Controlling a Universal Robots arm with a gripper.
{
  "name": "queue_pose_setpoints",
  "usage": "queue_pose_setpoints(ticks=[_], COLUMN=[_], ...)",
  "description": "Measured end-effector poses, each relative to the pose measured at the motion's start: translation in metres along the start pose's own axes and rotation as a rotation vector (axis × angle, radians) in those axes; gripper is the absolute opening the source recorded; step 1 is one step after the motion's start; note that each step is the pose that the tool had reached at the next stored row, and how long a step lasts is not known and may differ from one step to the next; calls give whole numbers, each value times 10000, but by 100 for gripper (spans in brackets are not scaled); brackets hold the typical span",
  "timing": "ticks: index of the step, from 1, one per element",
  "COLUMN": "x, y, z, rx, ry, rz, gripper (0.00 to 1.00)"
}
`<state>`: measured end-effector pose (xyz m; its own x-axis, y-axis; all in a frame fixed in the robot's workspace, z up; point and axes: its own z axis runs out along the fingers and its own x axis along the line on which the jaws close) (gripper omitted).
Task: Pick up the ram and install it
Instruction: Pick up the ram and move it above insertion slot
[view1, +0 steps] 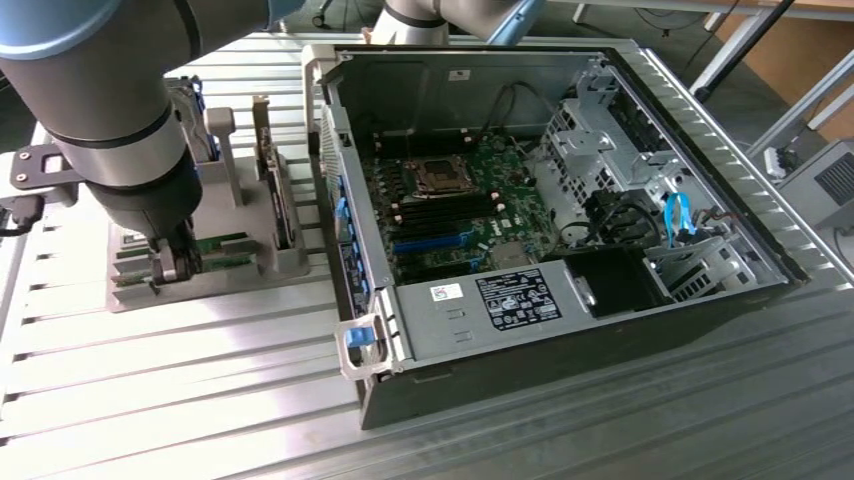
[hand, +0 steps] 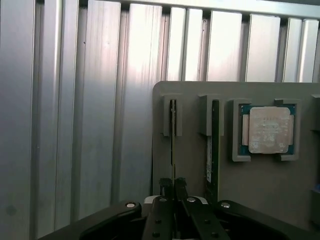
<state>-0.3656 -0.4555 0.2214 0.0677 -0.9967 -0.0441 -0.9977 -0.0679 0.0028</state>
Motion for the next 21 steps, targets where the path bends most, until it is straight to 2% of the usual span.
queue_pose_setpoints(ticks=[3, 12, 21], x=[-2, -14, -24], y=[0, 1, 1], z=[-42, -312, -537], rx=[0, 0, 1], ry=[0, 0, 0], rz=[0, 0, 0], gripper=[12, 12, 12])
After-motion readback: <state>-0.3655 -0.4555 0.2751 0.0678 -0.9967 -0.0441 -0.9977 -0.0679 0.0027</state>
